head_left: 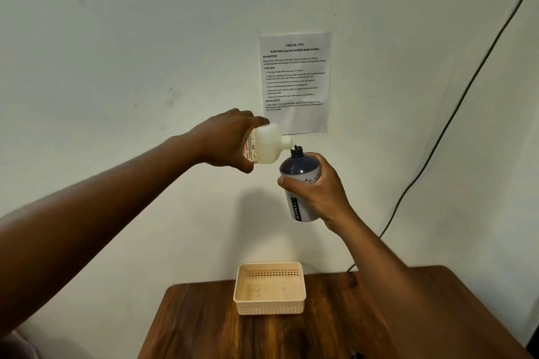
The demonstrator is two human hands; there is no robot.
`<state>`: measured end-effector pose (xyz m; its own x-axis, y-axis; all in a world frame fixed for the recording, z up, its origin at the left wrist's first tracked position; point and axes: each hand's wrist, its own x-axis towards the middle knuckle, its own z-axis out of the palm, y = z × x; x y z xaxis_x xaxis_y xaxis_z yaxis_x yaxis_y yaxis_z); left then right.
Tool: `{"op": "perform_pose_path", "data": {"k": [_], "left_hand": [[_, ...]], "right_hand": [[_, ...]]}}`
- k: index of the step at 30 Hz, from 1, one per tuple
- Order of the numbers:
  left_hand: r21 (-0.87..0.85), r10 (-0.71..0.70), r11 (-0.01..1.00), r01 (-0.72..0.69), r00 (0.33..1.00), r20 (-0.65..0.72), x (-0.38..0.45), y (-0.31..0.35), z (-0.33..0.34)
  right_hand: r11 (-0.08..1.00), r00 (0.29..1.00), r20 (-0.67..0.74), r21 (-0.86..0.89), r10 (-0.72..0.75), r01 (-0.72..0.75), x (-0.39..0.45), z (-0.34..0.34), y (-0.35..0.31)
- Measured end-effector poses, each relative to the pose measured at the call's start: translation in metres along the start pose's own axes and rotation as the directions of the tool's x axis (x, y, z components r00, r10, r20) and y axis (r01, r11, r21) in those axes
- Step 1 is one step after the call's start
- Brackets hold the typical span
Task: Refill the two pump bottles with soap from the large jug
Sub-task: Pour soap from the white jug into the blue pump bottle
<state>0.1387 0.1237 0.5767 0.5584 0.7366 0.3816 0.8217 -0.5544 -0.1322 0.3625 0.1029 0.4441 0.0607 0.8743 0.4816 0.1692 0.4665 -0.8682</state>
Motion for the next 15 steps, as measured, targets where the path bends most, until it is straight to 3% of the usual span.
{"op": "perform_pose_path", "data": {"k": [15], "left_hand": [[0.016, 0.01, 1.0, -0.01, 1.0, 0.011, 0.0018, -0.0009, 0.0007]], "right_hand": [[1.0, 1.0, 0.005, -0.004, 0.004, -0.004, -0.001, 0.0013, 0.0031]]}}
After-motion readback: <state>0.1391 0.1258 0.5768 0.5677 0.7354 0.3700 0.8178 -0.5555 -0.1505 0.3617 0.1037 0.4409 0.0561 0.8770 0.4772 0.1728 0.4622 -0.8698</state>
